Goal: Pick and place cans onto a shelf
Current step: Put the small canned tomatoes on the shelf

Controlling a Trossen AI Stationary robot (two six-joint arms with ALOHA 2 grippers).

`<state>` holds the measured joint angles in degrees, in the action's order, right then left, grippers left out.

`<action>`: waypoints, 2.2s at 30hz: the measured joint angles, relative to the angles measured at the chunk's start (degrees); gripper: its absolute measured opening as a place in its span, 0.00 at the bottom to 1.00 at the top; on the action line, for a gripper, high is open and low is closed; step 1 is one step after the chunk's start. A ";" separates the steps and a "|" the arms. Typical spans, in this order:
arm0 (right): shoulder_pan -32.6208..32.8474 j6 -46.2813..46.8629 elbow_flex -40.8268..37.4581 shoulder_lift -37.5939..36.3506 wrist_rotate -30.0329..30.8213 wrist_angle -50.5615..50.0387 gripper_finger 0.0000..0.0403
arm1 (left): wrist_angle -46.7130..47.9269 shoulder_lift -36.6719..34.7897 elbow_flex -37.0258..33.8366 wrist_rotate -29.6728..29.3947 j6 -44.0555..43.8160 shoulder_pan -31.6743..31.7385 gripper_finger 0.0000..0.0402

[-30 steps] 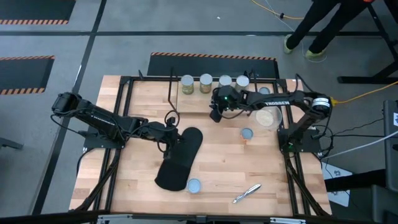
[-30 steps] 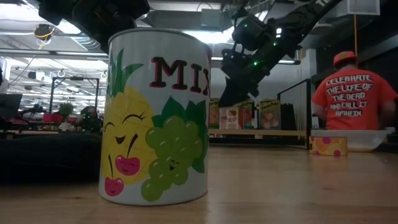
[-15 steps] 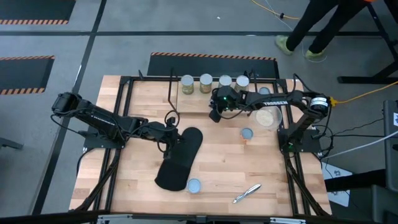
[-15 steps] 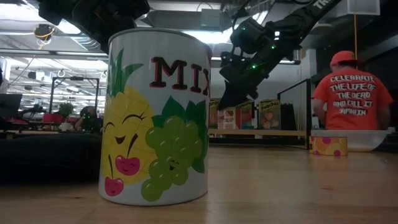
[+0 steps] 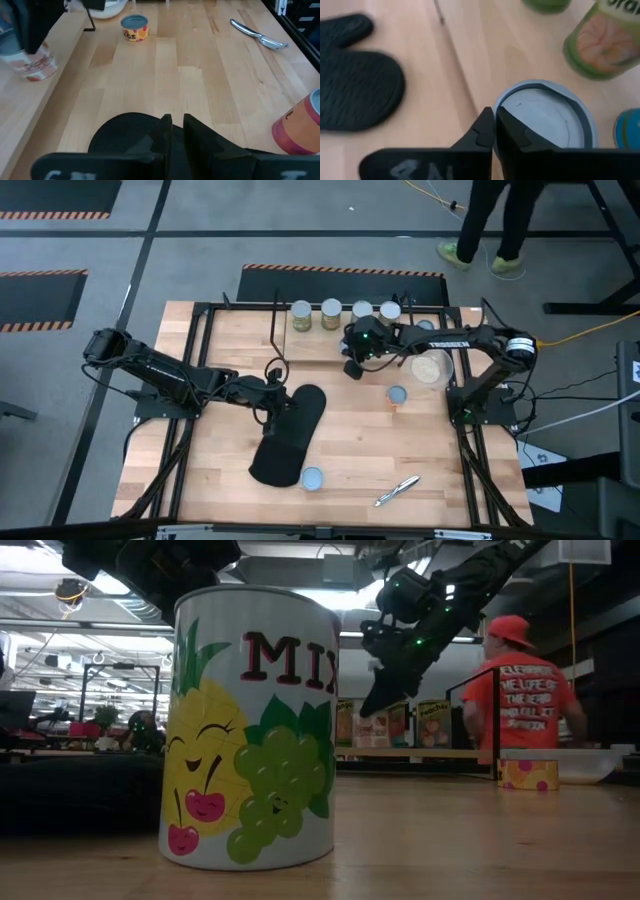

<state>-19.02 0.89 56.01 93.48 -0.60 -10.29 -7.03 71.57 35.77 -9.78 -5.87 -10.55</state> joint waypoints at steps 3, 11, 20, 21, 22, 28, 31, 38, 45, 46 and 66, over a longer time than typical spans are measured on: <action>-0.33 -2.27 -0.13 -2.28 -1.22 -4.20 0.02 | 0.00 0.00 0.00 0.00 0.00 0.00 0.10; -1.75 -16.74 -0.29 -7.22 -7.18 -12.54 0.02 | -0.02 0.00 0.00 0.00 0.00 0.00 0.10; -5.92 -23.48 -0.20 -6.94 -14.14 -12.14 0.03 | -0.02 0.00 0.00 0.01 0.00 0.00 0.10; -6.48 -23.52 -0.20 -6.94 -14.12 -12.16 0.03 | -0.02 0.00 0.00 0.00 0.00 0.00 0.10; -7.02 -23.65 -0.20 -6.94 -14.11 -12.16 0.03 | -0.02 0.00 0.00 0.00 0.00 0.00 0.10; -9.84 -23.70 -0.18 -6.94 -14.10 -12.16 0.03 | -0.02 0.00 0.00 0.00 0.00 0.00 0.10; -10.62 -23.70 -0.16 -6.94 -14.07 -12.16 0.03 | -0.02 0.00 0.00 0.00 0.00 0.00 0.10; -10.89 -23.89 -0.13 -6.92 -14.07 -12.16 0.03 | -0.02 0.00 0.00 0.00 0.00 0.00 0.10; -10.88 -23.96 -0.08 -4.45 -14.10 -11.69 0.03 | -0.02 0.00 0.00 0.00 0.00 0.00 0.10; -10.88 -23.96 0.01 -4.20 -14.05 -11.46 0.03 | -0.02 0.00 0.00 0.00 0.00 0.00 0.10; -10.82 -23.69 0.00 -4.01 -14.10 -11.99 0.13 | -0.02 0.00 0.00 0.00 0.00 0.00 0.10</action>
<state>-29.85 -22.80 56.01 89.47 -14.70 -22.28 -7.05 71.57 35.77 -9.78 -5.87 -10.55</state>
